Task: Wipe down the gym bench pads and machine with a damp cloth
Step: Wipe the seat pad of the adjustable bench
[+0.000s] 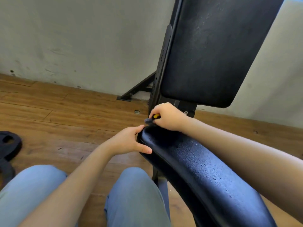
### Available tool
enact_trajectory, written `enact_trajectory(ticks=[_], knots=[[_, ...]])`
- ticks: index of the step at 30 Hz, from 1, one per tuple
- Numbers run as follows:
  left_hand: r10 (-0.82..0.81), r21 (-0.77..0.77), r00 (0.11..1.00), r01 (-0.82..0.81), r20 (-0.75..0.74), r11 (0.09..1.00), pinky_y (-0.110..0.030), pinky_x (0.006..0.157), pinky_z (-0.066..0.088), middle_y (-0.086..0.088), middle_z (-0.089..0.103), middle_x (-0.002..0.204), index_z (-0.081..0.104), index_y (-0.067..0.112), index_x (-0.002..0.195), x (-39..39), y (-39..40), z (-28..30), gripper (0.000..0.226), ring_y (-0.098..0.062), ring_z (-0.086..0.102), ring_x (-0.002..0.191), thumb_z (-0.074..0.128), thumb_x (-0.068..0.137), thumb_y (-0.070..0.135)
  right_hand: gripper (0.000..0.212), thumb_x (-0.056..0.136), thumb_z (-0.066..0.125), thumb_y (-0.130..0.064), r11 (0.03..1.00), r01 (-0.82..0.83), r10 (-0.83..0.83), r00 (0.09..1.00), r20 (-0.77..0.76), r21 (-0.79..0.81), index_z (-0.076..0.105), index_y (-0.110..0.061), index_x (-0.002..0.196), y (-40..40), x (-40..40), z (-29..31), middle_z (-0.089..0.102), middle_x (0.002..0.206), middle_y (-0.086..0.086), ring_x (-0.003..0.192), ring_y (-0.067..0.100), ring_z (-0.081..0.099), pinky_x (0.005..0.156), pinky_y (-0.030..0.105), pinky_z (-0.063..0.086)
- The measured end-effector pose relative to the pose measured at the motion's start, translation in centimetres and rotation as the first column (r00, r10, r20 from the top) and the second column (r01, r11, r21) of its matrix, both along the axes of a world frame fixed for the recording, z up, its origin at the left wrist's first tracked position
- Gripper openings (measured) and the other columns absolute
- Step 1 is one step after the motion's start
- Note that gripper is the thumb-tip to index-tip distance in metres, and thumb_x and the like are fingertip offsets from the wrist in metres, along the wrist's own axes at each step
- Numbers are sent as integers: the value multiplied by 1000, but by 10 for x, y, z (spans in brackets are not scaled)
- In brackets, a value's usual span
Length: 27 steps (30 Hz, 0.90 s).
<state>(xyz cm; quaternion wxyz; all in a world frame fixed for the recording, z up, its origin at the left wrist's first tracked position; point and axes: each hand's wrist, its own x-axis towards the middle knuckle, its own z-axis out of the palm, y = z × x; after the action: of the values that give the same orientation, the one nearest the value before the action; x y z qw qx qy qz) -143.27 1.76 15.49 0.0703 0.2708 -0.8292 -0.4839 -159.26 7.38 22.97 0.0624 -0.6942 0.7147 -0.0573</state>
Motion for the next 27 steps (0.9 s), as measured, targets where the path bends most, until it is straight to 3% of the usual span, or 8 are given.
enact_trajectory(ticks=[3,6,10,12,16,20,23,27], knots=[[19,-8,1000,-19,14,1000,-27,111,29,6,34,151,24,19,150,0,-2,-3,101,-10,31,138,82,69,32,24,81,54,-6,998,70,-70,997,33,3,71,-11,97,6,8,-16,67,101,7,97,23,59,89,36,46],[26,-14,999,-26,19,1000,-27,111,25,3,29,153,19,19,152,-1,-1,-2,103,-13,27,140,81,70,30,25,79,55,-5,998,-24,21,998,60,52,71,-12,98,38,14,-8,65,101,5,98,22,57,92,31,44],[29,-28,1000,-29,12,999,-27,114,23,1,29,154,19,17,151,-1,-1,-3,105,-12,26,141,83,69,30,25,72,58,-5,952,-227,214,973,83,204,73,-15,90,78,16,18,66,90,2,88,19,60,84,27,46],[28,-29,1000,-28,7,999,-24,112,22,2,29,154,20,16,151,-1,0,-4,104,-12,26,141,82,70,29,22,74,64,-6,943,-216,198,976,92,255,74,-14,92,70,12,28,69,91,1,87,15,62,84,23,46],[15,-21,1000,-15,-5,1000,-27,113,27,4,33,151,21,17,151,1,0,-1,101,-11,30,139,81,70,31,21,78,64,-6,999,-55,54,993,106,1,74,-14,96,19,1,24,70,95,1,88,11,59,82,17,41],[5,-1,1000,-5,-26,1000,-24,108,29,8,38,147,25,18,149,0,2,0,94,-11,32,137,80,73,27,21,82,60,-10,999,39,-40,997,71,5,72,-14,99,8,3,-7,67,103,4,100,19,58,91,26,42],[16,-16,1000,-16,-12,1000,-30,114,24,2,28,154,18,17,151,-1,1,-2,102,-13,26,141,80,72,29,24,79,58,-4,996,-80,77,994,83,32,72,-13,97,45,8,-7,65,99,1,97,16,57,91,23,41],[23,26,1000,-23,-20,999,-31,116,23,1,28,154,19,16,151,-1,-2,-6,106,-11,26,141,83,68,27,26,67,57,-7,961,-256,236,956,171,104,74,-15,85,102,2,13,62,82,-9,80,-1,52,78,5,36]])
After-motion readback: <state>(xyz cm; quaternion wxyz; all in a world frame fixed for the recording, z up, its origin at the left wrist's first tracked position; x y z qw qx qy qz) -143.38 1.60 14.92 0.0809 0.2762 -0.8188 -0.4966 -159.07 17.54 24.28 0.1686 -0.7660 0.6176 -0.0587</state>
